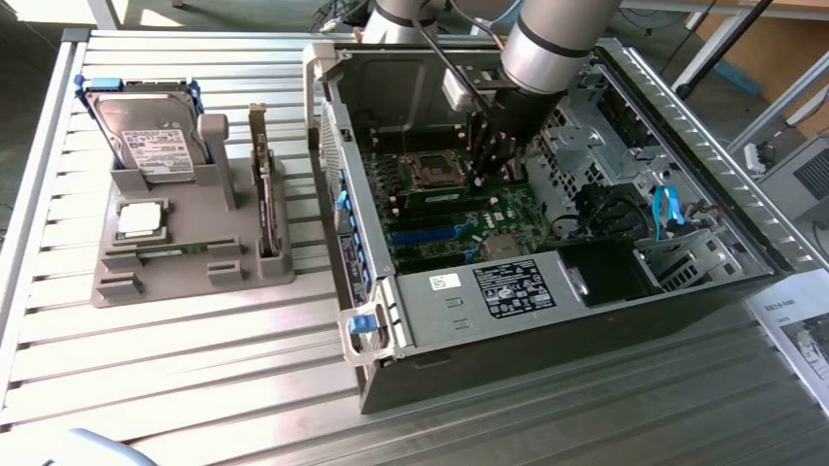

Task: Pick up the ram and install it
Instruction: 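Insert the ram into the slot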

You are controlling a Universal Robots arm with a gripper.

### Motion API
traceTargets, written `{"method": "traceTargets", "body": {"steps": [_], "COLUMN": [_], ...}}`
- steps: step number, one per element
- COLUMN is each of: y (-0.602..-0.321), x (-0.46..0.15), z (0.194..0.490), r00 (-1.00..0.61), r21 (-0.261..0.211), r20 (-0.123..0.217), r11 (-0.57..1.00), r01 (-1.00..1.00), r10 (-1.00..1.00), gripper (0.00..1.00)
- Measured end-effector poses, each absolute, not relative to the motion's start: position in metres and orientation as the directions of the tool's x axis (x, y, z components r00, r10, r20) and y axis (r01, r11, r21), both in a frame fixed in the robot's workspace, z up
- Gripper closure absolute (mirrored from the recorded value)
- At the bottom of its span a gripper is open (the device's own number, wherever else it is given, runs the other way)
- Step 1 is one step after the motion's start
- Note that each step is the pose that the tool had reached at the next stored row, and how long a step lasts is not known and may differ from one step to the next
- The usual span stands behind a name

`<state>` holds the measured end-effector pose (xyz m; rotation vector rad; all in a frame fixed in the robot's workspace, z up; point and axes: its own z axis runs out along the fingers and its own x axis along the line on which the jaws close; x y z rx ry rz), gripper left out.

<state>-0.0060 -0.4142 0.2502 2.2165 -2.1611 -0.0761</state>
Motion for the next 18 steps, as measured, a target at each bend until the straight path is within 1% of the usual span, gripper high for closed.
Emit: {"method": "traceTargets", "body": {"steps": [18], "y": [-0.4102], "x": [-0.0085], "z": [0.25], "r00": [0.025], "r21": [0.064], "r20": [-0.005], "r11": [-0.026], "r01": [-0.998], "r10": [-1.0], "gripper": [0.87]}}
